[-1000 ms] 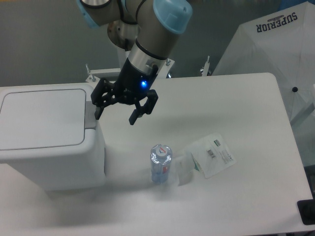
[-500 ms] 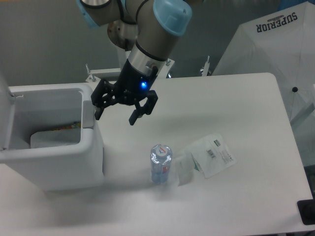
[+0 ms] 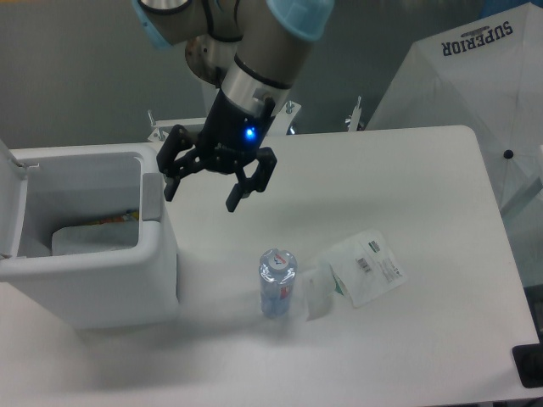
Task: Open the trash can
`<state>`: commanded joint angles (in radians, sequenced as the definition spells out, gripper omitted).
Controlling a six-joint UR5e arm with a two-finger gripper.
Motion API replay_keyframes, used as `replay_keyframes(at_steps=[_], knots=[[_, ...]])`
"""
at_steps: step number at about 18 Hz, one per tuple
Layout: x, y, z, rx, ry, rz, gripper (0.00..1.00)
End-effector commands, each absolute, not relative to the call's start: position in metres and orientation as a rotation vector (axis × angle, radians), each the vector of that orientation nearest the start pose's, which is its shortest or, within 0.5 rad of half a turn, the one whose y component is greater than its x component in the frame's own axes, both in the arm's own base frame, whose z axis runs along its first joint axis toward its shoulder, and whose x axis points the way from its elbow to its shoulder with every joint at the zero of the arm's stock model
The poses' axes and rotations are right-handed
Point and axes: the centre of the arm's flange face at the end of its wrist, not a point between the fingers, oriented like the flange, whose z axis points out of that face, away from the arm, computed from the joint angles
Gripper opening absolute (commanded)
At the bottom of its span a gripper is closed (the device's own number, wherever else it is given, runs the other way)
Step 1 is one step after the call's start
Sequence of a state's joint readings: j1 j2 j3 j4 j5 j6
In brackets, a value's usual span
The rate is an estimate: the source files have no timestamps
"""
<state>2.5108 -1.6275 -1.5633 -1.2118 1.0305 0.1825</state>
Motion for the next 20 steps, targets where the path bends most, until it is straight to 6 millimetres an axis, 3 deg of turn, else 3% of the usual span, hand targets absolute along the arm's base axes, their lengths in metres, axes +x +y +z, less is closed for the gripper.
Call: replay_keyframes(at_steps=[3, 7, 13, 15, 17, 20], knots=[[-0.364, 0.440, 0.540, -2.427, -0.941, -0.199, 1.00], [-0.415, 0.392, 0.558, -2.319, -1.037, -0.066, 1.00], [-0.474, 0.311, 0.568, -2.224, -1.194, 0.085, 1.00], [-0.482, 0.295, 0.562, -2.304, -1.135, 0.172, 1.00], [-0.483, 0.290, 0.559, -2.419, -1.018, 0.270, 1.00], [-0.484, 0.284, 0.548, -2.507, -0.978, 0.334, 1.00]])
